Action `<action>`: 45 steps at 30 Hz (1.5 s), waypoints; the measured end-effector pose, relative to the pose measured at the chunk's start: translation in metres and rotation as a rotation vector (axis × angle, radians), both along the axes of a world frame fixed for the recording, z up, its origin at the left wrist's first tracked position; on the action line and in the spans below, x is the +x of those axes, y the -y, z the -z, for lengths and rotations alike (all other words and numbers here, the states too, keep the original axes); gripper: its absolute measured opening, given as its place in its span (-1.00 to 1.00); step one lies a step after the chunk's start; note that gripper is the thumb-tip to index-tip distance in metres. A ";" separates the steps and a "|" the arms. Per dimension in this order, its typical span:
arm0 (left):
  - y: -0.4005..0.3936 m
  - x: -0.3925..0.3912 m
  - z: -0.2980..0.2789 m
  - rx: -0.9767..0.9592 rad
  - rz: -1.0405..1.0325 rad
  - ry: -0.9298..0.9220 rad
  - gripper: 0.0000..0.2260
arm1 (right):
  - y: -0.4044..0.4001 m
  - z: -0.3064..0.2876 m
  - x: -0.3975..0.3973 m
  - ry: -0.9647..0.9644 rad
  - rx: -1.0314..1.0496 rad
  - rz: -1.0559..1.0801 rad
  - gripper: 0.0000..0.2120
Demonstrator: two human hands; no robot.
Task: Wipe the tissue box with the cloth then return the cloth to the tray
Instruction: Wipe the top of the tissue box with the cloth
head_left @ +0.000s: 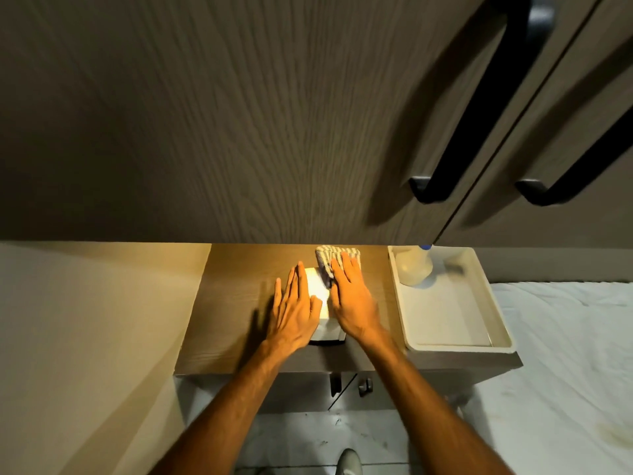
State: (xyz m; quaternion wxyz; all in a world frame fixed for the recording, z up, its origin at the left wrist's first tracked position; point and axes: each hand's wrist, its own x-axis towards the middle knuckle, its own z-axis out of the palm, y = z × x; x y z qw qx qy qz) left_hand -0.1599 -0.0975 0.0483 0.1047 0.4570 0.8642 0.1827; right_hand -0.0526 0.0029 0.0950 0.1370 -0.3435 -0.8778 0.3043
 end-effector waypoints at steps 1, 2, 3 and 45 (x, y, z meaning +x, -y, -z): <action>0.000 0.001 0.000 0.001 -0.009 0.012 -0.35 | 0.012 0.005 0.006 -0.035 -0.010 0.037 -0.44; -0.001 0.002 0.001 -0.004 -0.004 0.008 -0.35 | 0.025 0.011 0.013 -0.037 0.015 0.041 -0.43; -0.001 0.002 0.000 -0.006 0.002 0.009 -0.36 | 0.036 0.018 0.020 -0.018 0.060 0.015 -0.42; 0.000 0.006 -0.001 -0.097 0.030 -0.082 -0.37 | 0.051 0.029 0.021 -0.176 -0.101 0.127 -0.37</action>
